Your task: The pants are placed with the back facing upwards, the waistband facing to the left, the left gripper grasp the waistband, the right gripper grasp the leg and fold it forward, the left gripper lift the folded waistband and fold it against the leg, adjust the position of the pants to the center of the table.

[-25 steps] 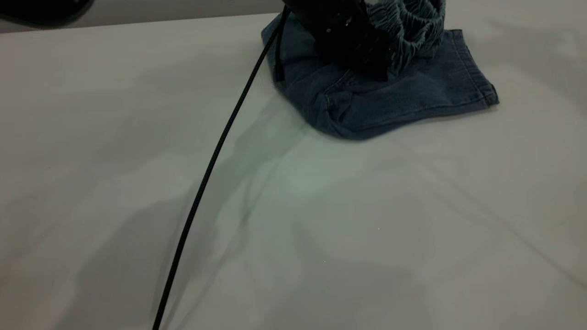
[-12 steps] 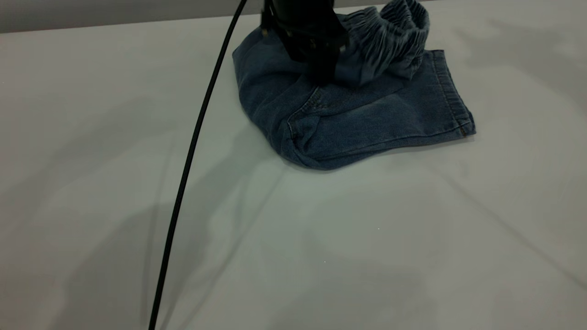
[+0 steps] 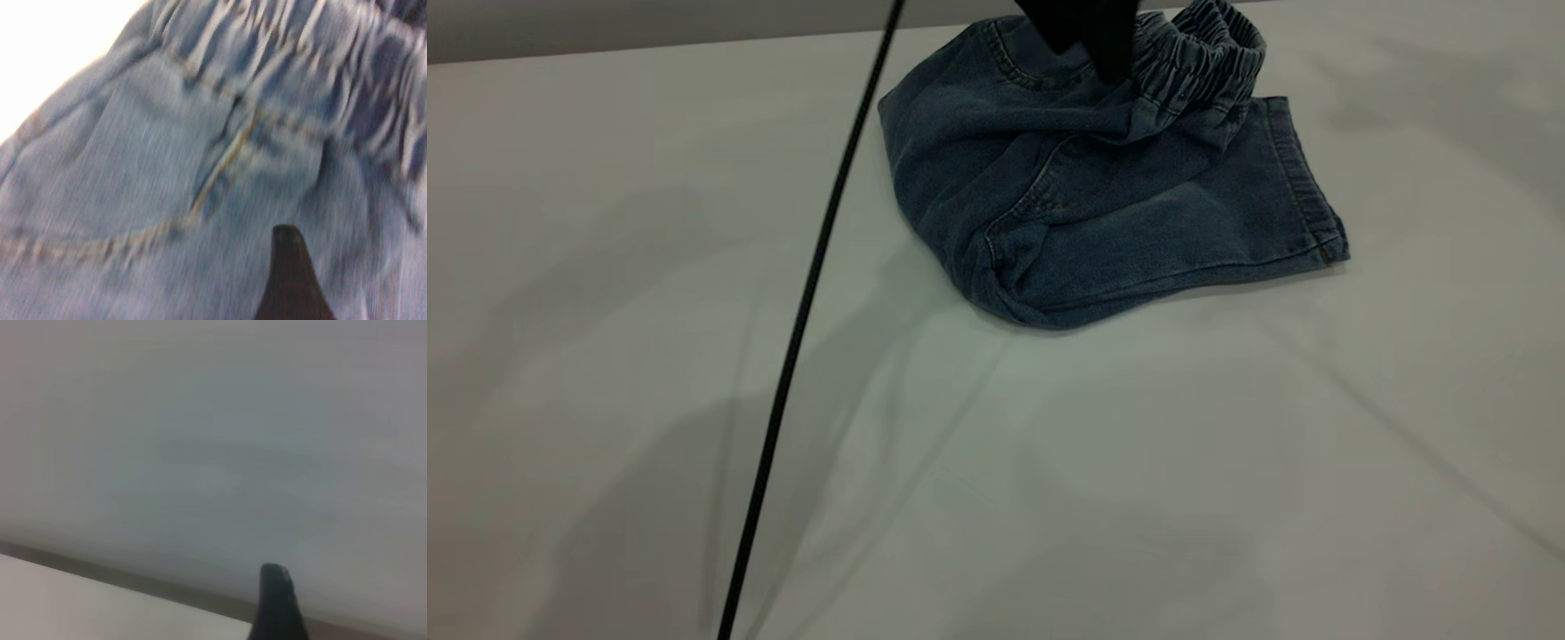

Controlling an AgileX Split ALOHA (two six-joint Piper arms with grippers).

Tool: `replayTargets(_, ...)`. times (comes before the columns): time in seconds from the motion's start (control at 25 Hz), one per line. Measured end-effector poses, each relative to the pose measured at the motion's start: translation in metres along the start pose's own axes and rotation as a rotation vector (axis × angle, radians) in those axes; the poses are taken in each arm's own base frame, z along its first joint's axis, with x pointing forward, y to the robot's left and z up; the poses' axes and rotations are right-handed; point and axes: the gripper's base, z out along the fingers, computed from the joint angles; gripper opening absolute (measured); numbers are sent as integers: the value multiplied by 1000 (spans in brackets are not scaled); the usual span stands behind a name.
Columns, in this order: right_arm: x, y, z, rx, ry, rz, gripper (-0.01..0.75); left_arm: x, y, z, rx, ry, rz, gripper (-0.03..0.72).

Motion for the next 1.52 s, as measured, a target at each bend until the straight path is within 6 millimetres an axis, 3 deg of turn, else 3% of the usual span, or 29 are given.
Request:
replayTargets(0.2, 0, 1, 0, -7, -2, 3, 425, -5, 4, 28, -11, -128, -35, 435)
replayTargets(0.4, 0, 1, 0, -9, -2, 4, 425, 9, 7, 68, -10, -96, -49, 435)
replayTargets(0.6, 0, 1, 0, -8, -2, 4, 425, 22, 7, 77, 5, 14, -32, 435)
replayTargets(0.88, 0, 1, 0, -7, -1, 4, 425, 32, 18, 58, -108, 217, 40, 435)
replayTargets(1.04, 0, 1, 0, -9, -2, 4, 425, 21, 26, 40, -205, 174, 27, 435)
replayTargets(1.24, 0, 1, 0, -9, -2, 4, 425, 12, 21, 27, -167, 116, -14, 435)
replayTargets(1.36, -3, 3, -6, -6, -13, 0, 425, 3, 17, 6, -157, 64, -78, 435)
replayTargets(1.52, -14, 12, -31, -1, -59, -16, 425, -10, 16, -32, -200, -6, -131, 435)
